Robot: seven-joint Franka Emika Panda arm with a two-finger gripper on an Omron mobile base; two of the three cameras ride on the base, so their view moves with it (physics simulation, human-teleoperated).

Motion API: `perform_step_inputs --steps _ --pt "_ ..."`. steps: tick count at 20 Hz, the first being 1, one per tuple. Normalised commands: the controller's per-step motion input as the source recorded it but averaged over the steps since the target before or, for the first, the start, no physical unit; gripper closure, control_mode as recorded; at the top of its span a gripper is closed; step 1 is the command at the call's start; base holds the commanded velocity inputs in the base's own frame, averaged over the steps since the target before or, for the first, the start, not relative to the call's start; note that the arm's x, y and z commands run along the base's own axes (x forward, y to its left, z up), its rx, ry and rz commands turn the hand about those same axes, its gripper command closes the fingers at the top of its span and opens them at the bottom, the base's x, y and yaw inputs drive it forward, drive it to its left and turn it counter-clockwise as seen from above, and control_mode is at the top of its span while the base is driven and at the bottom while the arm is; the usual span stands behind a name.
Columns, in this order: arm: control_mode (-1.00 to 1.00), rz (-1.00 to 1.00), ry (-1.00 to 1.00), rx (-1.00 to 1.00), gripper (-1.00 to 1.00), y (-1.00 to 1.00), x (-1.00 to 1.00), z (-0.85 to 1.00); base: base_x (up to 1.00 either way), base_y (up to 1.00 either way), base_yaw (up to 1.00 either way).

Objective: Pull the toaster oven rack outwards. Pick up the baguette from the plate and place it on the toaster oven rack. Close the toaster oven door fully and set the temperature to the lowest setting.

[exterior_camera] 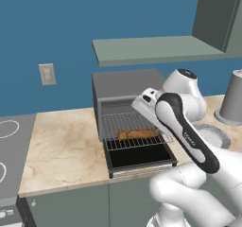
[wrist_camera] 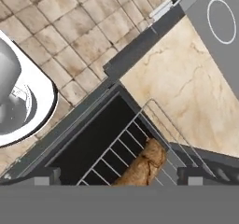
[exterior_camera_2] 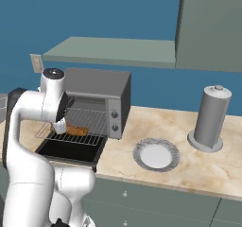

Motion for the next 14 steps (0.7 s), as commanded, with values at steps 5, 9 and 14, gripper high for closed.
perform_step_inputs --steps 5,9,14 --pt "-1.0 0.33 -0.07 -0.19 -1.0 0.26 -0.37 -0.02 0.0 0.0 0.0" --pt "-1.0 0.34 -0.02 -0.18 -1.0 0.18 -0.07 -0.08 0.0 0.0 0.0" --pt "-1.0 0.34 0.0 -0.15 -1.0 0.02 0.0 -0.22 0.0 0.0 0.0"
